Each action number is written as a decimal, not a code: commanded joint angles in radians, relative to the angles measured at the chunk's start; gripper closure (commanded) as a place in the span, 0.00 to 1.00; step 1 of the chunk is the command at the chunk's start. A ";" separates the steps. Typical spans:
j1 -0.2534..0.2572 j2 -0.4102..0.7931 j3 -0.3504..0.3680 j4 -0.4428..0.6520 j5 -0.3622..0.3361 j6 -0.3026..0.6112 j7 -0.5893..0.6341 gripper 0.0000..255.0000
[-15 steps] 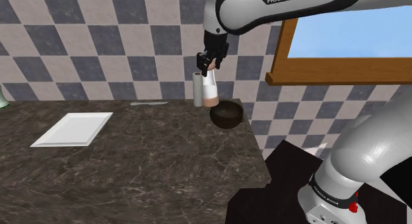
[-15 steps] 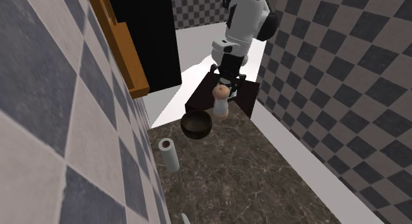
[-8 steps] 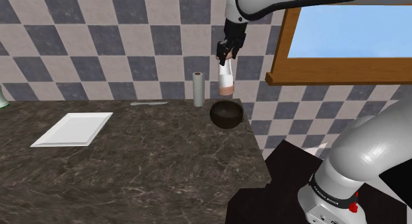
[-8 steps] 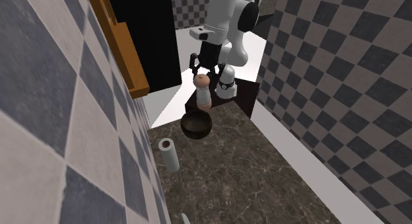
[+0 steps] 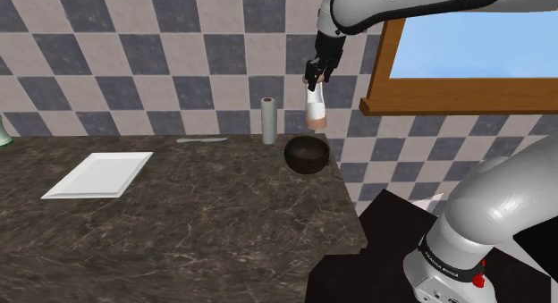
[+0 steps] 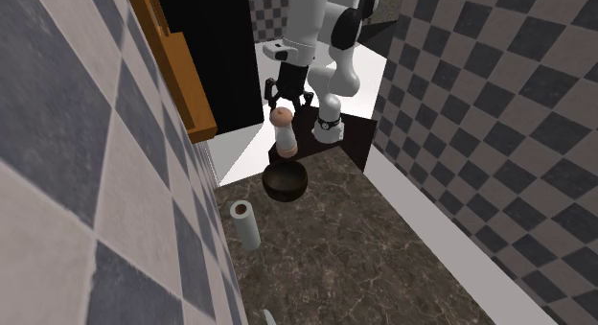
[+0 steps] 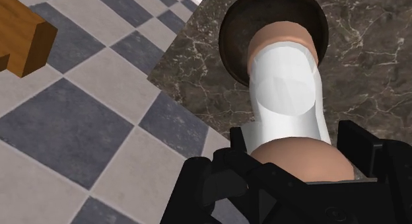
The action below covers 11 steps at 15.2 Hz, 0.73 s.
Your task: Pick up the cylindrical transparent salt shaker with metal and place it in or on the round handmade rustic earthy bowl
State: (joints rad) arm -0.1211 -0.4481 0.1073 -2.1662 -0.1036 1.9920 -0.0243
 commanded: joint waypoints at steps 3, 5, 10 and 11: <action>0.000 -0.002 0.000 -0.055 -0.002 0.053 0.006 1.00; 0.000 -0.002 0.001 -0.081 -0.004 0.080 0.009 1.00; -0.001 0.002 0.002 -0.145 -0.008 0.147 0.019 1.00; -0.001 0.004 0.003 -0.157 -0.009 0.160 0.021 1.00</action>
State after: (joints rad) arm -0.1224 -0.4436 0.1100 -2.3120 -0.1120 2.1413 -0.0047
